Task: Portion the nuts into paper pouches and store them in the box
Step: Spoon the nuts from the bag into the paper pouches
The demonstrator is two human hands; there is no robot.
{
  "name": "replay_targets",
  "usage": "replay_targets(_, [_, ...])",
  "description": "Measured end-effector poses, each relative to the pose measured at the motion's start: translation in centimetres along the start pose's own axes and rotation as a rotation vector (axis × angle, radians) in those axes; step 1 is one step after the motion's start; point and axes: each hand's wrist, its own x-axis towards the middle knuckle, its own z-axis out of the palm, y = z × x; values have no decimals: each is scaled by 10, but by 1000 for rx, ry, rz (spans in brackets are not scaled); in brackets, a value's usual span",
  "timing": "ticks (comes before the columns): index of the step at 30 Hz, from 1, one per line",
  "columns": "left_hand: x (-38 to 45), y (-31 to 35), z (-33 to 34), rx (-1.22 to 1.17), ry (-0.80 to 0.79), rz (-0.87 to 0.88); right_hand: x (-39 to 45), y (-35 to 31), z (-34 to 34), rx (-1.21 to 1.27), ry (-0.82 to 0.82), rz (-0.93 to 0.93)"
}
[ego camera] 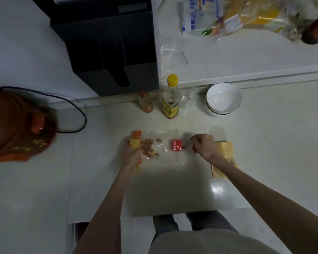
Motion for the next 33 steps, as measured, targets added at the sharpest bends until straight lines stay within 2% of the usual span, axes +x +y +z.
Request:
replay_targets(6, [4, -5, 10, -71, -4, -97, 3, -3, 6, 162, -85, 47])
replay_targets(11, [-6, -16, 1, -143, 25, -84, 0, -13, -1, 460, -161, 153])
replay_targets(14, [-16, -26, -3, -147, -27, -50, -3, -13, 1, 336, -179, 150])
replay_targets(21, [-24, -45, -15, -119, -88, 31, -20, -22, 26, 88, 29, -129])
replay_targets(23, [-24, -48, -17, -136, -82, 30, -25, -27, 35, -46, 31, -197])
replay_targets(28, [-22, -47, -17, -89, -131, 35, -27, -38, 66, -197, -69, -166])
replay_targets(33, [-15, -44, -20, -90, -135, 22, -23, -53, 83, -136, -10, -119])
